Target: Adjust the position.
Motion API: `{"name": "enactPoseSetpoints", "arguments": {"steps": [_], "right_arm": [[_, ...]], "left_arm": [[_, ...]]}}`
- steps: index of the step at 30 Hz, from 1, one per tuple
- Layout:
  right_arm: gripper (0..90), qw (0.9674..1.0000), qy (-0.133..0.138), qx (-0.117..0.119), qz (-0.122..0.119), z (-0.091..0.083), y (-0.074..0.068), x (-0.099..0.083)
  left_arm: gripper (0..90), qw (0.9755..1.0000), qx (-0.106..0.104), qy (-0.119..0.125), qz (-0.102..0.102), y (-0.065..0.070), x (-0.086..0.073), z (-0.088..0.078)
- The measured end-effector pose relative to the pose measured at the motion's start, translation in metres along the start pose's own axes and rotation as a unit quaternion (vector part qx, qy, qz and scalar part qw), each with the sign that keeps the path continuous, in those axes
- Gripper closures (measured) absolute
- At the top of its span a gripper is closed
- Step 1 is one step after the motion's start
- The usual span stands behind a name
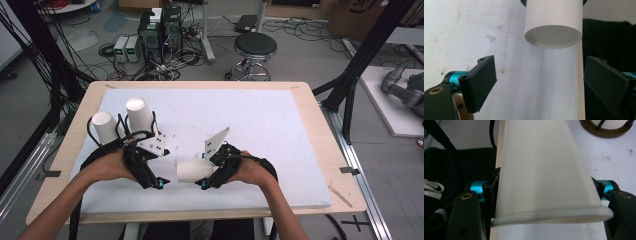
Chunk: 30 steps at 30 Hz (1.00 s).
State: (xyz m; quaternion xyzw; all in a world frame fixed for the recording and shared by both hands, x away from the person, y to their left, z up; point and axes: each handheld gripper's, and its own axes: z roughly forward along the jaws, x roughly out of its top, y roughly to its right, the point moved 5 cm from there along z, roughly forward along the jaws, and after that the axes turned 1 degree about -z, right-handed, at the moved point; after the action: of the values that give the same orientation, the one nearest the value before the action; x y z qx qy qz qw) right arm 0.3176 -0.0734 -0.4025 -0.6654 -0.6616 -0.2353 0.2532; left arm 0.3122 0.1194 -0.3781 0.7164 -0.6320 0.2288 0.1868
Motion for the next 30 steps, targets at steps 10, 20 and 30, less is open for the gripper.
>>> {"name": "enactPoseSetpoints", "arguments": {"steps": [10, 20, 30], "right_arm": [[32.5, 0.9965, -0.083, -0.010, -0.004, 0.004, 0.003, 0.005], [32.5, 0.9918, -0.127, -0.010, -0.008, 0.007, 0.003, 0.010], [32.5, 0.9916, -0.127, -0.006, -0.020, 0.012, 0.002, 0.015]], "left_arm": [[13.1, 0.9953, 0.004, -0.097, 0.000, -0.005, -0.009, 0.005], [13.3, 0.9927, -0.008, -0.120, 0.000, -0.004, -0.008, 0.011], [13.3, 0.9920, -0.024, -0.123, 0.010, 0.002, 0.006, 0.022]]}}
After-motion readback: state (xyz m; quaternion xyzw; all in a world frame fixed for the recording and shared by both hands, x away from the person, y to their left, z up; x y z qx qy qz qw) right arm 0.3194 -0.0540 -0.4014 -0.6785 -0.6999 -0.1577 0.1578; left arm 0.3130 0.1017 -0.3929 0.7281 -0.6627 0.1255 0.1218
